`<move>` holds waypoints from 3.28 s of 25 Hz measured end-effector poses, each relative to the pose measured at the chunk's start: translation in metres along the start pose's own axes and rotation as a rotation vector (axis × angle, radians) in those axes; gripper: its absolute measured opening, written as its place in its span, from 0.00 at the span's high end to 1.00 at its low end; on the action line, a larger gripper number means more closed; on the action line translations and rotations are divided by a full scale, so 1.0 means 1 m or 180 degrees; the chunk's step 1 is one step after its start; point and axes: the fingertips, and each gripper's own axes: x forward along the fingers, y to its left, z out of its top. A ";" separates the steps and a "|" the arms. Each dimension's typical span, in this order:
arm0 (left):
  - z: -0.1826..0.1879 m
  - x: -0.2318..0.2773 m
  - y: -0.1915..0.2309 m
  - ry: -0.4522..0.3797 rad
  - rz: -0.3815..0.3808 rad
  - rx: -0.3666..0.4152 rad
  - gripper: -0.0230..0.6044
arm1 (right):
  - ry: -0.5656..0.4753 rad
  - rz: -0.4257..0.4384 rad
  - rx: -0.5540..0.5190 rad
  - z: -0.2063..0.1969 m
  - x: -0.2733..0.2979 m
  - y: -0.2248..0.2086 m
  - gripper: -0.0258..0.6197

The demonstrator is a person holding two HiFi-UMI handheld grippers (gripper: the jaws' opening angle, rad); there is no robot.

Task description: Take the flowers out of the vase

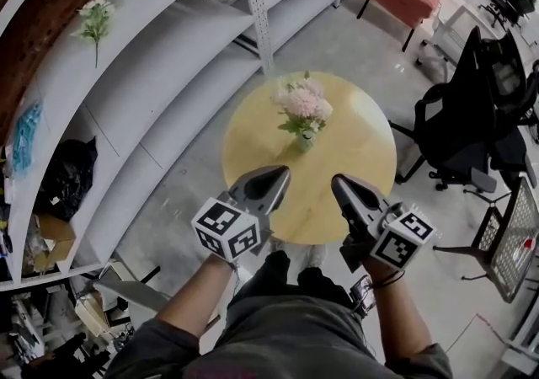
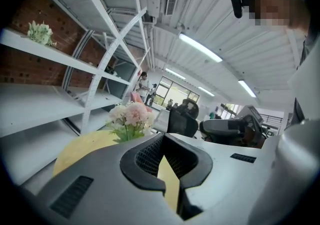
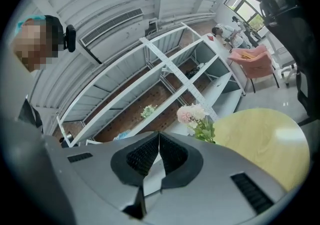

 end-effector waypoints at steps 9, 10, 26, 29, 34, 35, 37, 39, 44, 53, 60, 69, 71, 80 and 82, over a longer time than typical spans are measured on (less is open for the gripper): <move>-0.031 0.048 0.053 0.0212 0.0033 0.0032 0.83 | 0.0201 -0.0252 -0.0011 -0.028 0.032 -0.033 0.94; -0.037 0.056 0.059 0.0245 0.0046 0.0040 0.81 | 0.0233 -0.0269 -0.0030 -0.030 0.035 -0.037 0.94; -0.087 0.144 0.111 0.0612 0.0097 0.0252 0.42 | 0.0614 -0.0234 -0.0046 -0.064 0.054 -0.064 0.94; -0.086 0.154 0.111 0.0624 0.0077 0.0369 0.41 | 0.0661 -0.0225 -0.0034 -0.069 0.053 -0.067 0.94; -0.086 0.164 0.111 0.0582 0.0033 0.0300 0.41 | 0.0699 -0.0226 0.0002 -0.076 0.051 -0.070 0.94; -0.085 0.165 0.111 0.0567 0.0032 0.0301 0.41 | 0.0707 -0.0229 0.0011 -0.077 0.050 -0.071 0.94; -0.082 0.167 0.112 0.0540 0.0044 0.0313 0.41 | 0.0722 -0.0237 0.0027 -0.080 0.048 -0.073 0.94; -0.077 0.169 0.113 0.0508 0.0059 0.0331 0.41 | 0.0732 -0.0248 0.0037 -0.082 0.047 -0.075 0.94; -0.075 0.170 0.111 0.0515 0.0049 0.0377 0.47 | 0.0756 -0.0251 0.0064 -0.086 0.045 -0.076 0.94; -0.077 0.168 0.104 0.0500 0.0056 0.0396 0.63 | 0.0765 -0.0232 0.0115 -0.088 0.045 -0.076 0.94; -0.076 0.167 0.104 0.0487 0.0143 0.0421 0.72 | 0.0756 -0.0228 0.0180 -0.091 0.039 -0.078 0.94; -0.070 0.162 0.099 0.0502 0.0212 0.0474 0.78 | 0.0716 -0.0172 0.0201 -0.085 0.037 -0.074 0.94; -0.067 0.161 0.098 0.0483 0.0227 0.0485 0.79 | 0.0707 -0.0159 0.0200 -0.084 0.036 -0.074 0.94; -0.041 0.152 0.091 0.0399 0.0243 0.0536 0.80 | 0.0669 -0.0117 0.0162 -0.076 0.036 -0.065 0.94; -0.035 0.151 0.089 0.0385 0.0252 0.0558 0.80 | 0.0649 -0.0096 0.0147 -0.072 0.036 -0.063 0.94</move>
